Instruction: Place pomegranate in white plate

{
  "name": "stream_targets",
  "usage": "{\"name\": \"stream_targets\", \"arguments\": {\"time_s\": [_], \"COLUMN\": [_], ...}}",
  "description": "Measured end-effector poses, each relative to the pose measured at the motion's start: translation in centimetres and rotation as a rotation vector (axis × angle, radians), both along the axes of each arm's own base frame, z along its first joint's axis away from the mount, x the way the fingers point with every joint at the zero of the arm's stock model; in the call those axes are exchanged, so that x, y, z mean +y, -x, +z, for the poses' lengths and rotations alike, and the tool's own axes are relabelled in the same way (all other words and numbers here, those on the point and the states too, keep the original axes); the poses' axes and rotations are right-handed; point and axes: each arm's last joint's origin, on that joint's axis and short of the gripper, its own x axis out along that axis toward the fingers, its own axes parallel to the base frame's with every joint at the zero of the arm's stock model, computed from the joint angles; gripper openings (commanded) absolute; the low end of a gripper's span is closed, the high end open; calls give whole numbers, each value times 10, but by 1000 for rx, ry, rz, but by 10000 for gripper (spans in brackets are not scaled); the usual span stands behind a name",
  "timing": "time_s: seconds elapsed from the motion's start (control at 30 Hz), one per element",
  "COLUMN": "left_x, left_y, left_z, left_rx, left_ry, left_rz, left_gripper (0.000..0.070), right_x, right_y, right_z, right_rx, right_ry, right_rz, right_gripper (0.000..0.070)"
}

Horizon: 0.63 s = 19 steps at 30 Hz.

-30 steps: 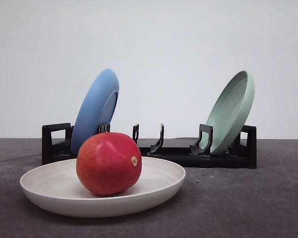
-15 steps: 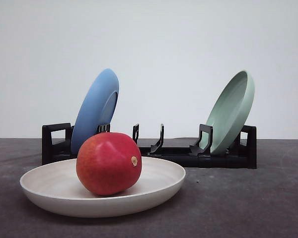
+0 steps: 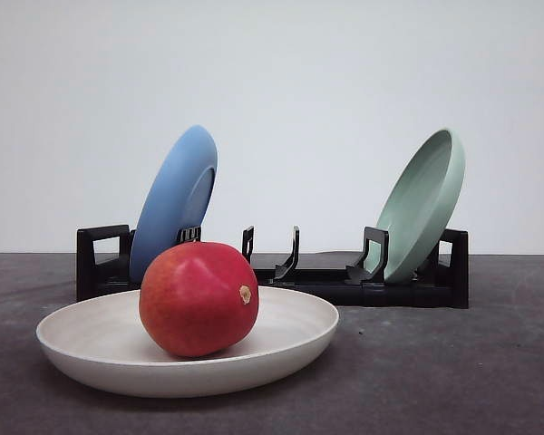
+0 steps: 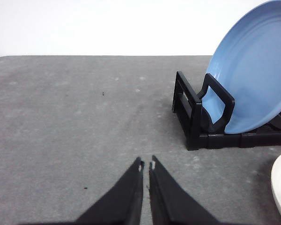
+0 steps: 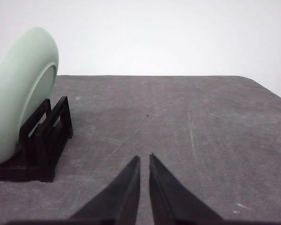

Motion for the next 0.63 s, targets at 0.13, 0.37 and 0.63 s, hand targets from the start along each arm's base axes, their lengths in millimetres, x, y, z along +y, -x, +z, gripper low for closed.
{"name": "stream_targets", "arguments": {"time_s": [0.13,0.37,0.63], "left_x": [0,0,0], "left_y": [0,0,0], "left_z": [0,0,0], "left_rx": [0,0,0], "left_ry": [0,0,0], "left_rz": [0,0,0], "left_gripper": [0,0,0], "right_x": [0,0,0], "right_y": [0,0,0], "right_z": [0,0,0], "right_rx": [0,0,0], "right_ry": [0,0,0], "right_rz": [0,0,0], "right_gripper": [30,30,30]}}
